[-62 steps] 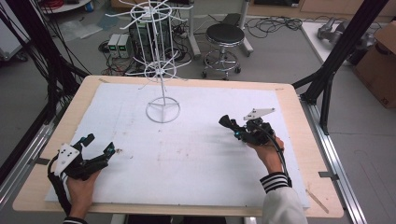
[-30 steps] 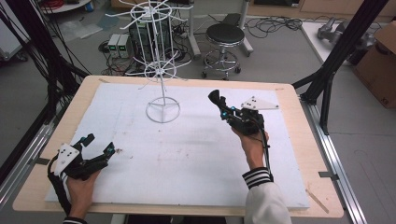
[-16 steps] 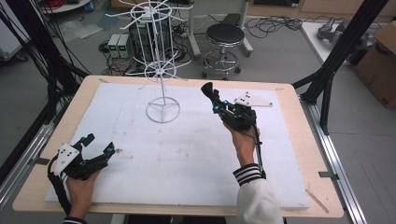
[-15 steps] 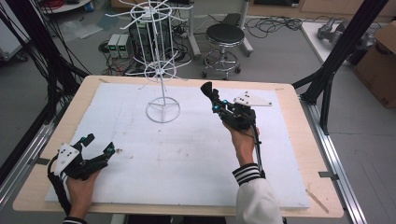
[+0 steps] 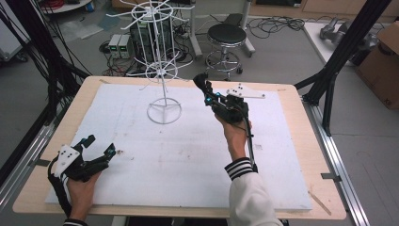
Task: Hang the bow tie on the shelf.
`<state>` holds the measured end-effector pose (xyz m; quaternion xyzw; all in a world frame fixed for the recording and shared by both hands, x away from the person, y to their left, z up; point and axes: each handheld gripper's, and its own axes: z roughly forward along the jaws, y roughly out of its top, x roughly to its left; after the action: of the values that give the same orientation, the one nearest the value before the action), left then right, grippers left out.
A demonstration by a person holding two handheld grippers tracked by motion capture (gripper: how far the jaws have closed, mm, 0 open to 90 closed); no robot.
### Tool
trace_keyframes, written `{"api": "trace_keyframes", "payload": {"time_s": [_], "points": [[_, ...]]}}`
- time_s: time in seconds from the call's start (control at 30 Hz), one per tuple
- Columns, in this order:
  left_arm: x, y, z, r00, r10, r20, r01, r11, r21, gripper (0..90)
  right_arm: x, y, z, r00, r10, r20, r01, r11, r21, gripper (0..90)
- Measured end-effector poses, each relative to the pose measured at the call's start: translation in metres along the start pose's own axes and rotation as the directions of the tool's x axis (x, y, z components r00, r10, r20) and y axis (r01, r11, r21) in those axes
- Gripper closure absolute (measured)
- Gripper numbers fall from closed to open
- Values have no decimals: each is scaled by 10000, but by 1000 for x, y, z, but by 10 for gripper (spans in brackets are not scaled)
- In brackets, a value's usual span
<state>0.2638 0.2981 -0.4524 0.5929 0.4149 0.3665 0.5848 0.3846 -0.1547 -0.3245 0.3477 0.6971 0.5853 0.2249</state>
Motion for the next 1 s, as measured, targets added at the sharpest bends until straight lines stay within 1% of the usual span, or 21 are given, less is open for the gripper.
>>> {"api": "trace_keyframes", "payload": {"time_s": [0.1, 0.2, 0.27, 0.33, 0.43, 0.53, 0.63, 0.77, 0.83, 0.9, 1.0], "points": [[0, 0, 0, 10000, 1, 1, -1, 10000, -3, 162, 2, 4, 4, 10000, 5, -73, -5, 9999, -109, 813], [0, 0, 0, 10000, -3, 5, 3, 10000, -15, 162, 6, 7, 9, 9999, -37, -139, 37, 10000, -33, 814], [0, 0, 0, 10000, -6, 12, 6, 10000, -8, 162, 7, 10, 13, 9997, -94, -210, 92, 9999, -99, 813], [0, 0, 0, 10000, -4, 15, 4, 10000, -25, 162, 10, 13, 15, 9996, -49, -289, 46, 9999, -104, 813], [0, 0, 0, 10000, 3, 12, -3, 10000, -30, 162, 13, 16, 20, 9995, -137, -286, 133, 9998, -141, 813], [0, 0, -1, 10000, 3, 21, -2, 10000, -50, 162, 14, 17, 22, 9996, -163, -232, 159, 9997, -164, 813], [0, 0, 0, 10000, 4, 23, -4, 10000, -51, 162, 14, 16, 26, 9995, -158, -273, 152, 9997, -215, 813], [0, 0, 0, 10000, -26, 24, 26, 10000, -59, 162, 16, 15, 31, 9992, -40, -385, 31, 9998, -217, 813], [0, 0, 0, 10000, -44, 16, 44, 10000, -58, 162, 16, 16, 32, 9992, -75, -404, 67, 9998, -203, 813], [0, 0, 0, 10000, -33, 21, 33, 10000, -56, 162, 19, 20, 34, 9989, -44, -468, 33, 9997, -222, 813], [0, 0, 0, 10000, -48, 25, 48, 10000, -62, 162, 23, 24, 37, 9989, -214, -424, 205, 9995, -223, 813]]}}
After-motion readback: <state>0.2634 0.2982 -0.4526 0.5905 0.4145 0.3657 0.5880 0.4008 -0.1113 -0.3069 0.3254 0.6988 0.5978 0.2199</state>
